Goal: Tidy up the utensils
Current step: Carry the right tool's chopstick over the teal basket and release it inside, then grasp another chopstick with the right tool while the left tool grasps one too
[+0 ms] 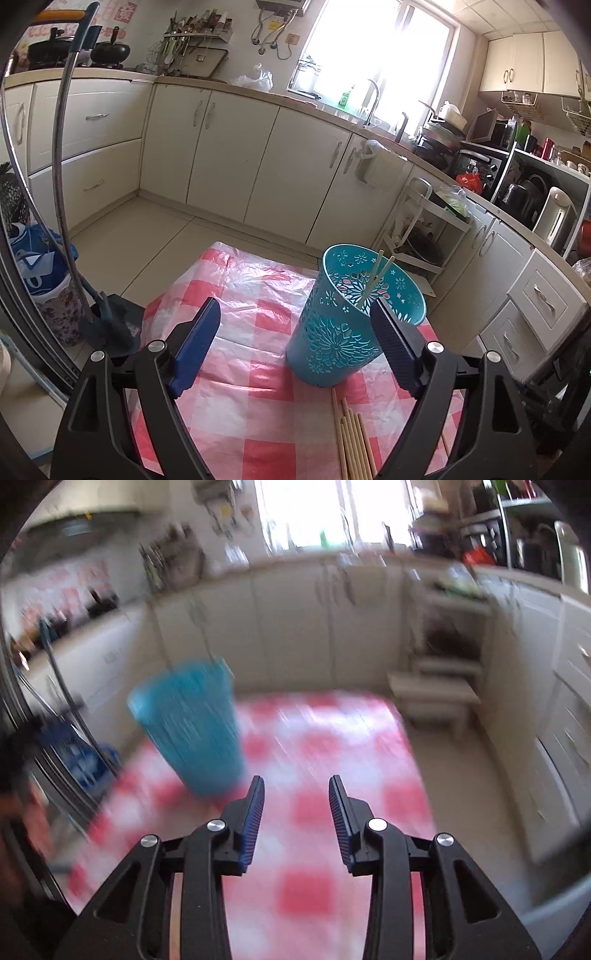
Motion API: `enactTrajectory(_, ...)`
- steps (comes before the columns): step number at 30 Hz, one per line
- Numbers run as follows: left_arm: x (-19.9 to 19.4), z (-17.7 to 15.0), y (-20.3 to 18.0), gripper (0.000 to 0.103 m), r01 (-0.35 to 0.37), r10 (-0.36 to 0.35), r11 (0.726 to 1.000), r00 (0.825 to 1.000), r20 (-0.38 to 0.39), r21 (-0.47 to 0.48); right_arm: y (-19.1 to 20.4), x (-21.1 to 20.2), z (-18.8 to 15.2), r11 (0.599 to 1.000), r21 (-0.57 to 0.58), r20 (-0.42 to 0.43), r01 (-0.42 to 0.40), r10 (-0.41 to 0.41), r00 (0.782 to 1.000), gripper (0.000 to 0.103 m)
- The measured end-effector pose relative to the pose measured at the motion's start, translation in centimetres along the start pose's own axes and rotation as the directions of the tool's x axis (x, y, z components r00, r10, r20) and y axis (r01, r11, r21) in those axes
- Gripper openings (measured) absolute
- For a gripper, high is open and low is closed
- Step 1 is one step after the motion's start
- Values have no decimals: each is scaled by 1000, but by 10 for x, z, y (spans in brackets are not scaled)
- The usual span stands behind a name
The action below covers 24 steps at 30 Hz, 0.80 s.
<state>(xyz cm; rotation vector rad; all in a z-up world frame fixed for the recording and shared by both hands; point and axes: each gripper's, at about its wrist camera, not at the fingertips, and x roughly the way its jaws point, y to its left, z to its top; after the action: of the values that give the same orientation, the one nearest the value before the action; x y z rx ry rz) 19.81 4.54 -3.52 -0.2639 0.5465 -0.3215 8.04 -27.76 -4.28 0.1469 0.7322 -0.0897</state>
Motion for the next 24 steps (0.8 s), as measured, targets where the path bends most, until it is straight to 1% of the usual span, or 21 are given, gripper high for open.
enactTrajectory(1, -2, -2, -1, 80, 1, -1, 1000, 1000, -2, 5, -11, 4, -15, 1000, 1, -61, 29, -29, 998, 36)
enactTrajectory(2, -4, -4, -2, 80, 1, -1, 1000, 1000, -4, 11, -20, 10, -30, 998, 8, -126, 56, -55, 991, 35)
enactTrajectory(3, -5, -8, -3, 80, -1, 1, 1000, 1000, -9, 20, -25, 16, -42, 998, 11, -179, 65, -62, 982, 33)
enactTrajectory(4, -5, -13, -5, 80, -1, 2, 1000, 1000, -17, 31, -29, 20, -52, 997, 13, -208, 70, -65, 976, 30)
enactTrajectory(6, -4, -22, -9, 80, 2, 1, 998, 999, -43, 60, -28, 29, -61, 997, 4, -237, 72, -69, 969, 30)
enactTrajectory(8, -1, -42, -12, 80, 1, 8, 996, 995, -96, 94, -24, 37, -64, 997, -18, -243, 73, -75, 967, 30)
enactTrajectory(9, 3, -53, -13, 80, 5, 9, 995, 992, -129, 101, -22, 44, -65, 995, -38, -253, 88, -94, 963, 30)
enactTrajectory(11, 13, -78, -17, 80, 26, -2, 994, 976, -218, 109, -21, 53, -63, 993, -57, -261, 104, -115, 958, 30)
enactTrajectory(13, 24, -99, -26, 80, 47, -5, 989, 958, -286, 139, -23, 66, -63, 991, -64, -288, 117, -131, 949, 30)
enactTrajectory(14, 29, -107, -33, 80, 63, -9, 985, 950, -314, 163, -24, 68, -61, 991, -60, -278, 117, -129, 952, 30)
enactTrajectory(16, 38, -120, -44, 80, 70, 6, 975, 939, -343, 209, -25, 70, -59, 991, -62, -280, 115, -128, 952, 28)
enactTrajectory(18, 49, -127, -50, 80, 55, 31, 973, 932, -360, 225, -26, 69, -59, 994, -53, -276, 92, -103, 956, 14)
enactTrajectory(20, 63, -130, -52, 80, 14, 70, 975, 928, -366, 222, -28, 67, -60, 997, -38, -271, 61, -69, 960, 8)
enactTrajectory(22, 78, -131, -53, 80, -26, 107, 976, 922, -373, 216, -28, 66, -60, 1000, -5, -272, 15, -16, 962, 7)
enactTrajectory(24, 92, -129, -55, 80, -59, 145, 972, 915, -377, 229, -26, 67, -59, 1000, 18, -273, -25, 28, 962, 7)
